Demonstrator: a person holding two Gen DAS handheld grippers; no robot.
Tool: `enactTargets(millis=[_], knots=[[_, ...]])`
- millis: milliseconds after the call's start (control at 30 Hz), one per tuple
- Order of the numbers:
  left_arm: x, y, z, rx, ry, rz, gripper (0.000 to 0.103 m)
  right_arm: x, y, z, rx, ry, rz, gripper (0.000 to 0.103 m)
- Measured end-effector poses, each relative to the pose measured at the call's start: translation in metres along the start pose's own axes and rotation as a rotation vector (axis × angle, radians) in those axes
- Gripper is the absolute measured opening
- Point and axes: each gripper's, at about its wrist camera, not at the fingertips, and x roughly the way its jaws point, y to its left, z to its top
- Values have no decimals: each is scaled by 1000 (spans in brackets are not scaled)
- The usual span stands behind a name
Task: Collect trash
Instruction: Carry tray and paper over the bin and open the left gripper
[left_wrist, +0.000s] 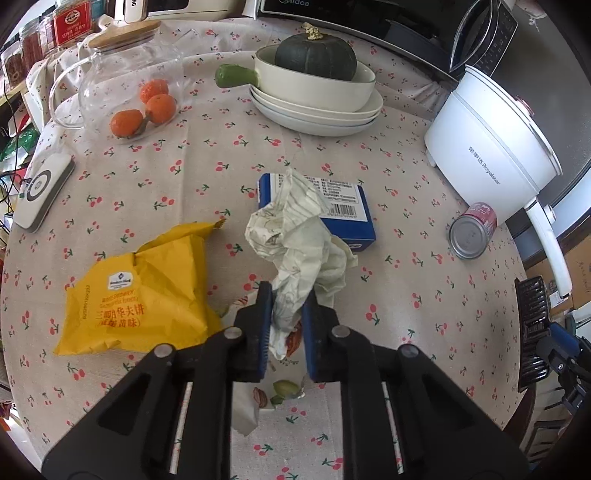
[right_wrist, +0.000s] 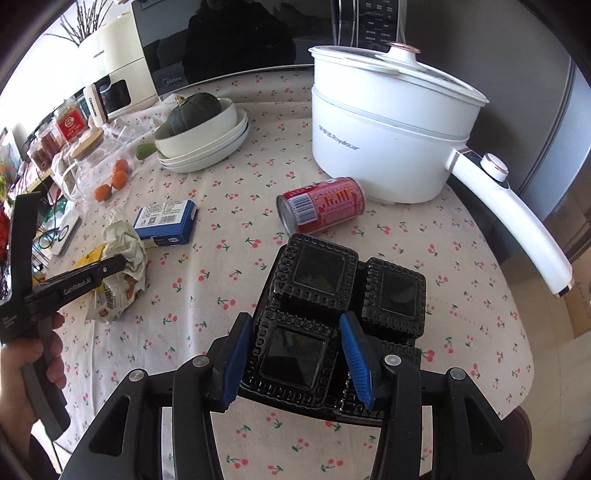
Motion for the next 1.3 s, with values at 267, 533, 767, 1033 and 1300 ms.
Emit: enactTargets(millis=[267,533,767,1033,1300], knots=[[-24,-35,-14,87,-19,-61,12,-43,-34,-22,37,-38,-37,50],[-62,-82,-40,190,-55,-153,12,-93,-63,-56,81,-118,-54,50],[-82,-121,-67,267,-65,-216,12,-112,-80,-86,99,-186,-74,50],[-89,-169,-100,377,-48,-270,12,-124,-114,-112,124,-193,-118,50],[-77,-225,-134,469,22,-339,12,-138,-160,-143,186,-183,-182,50]])
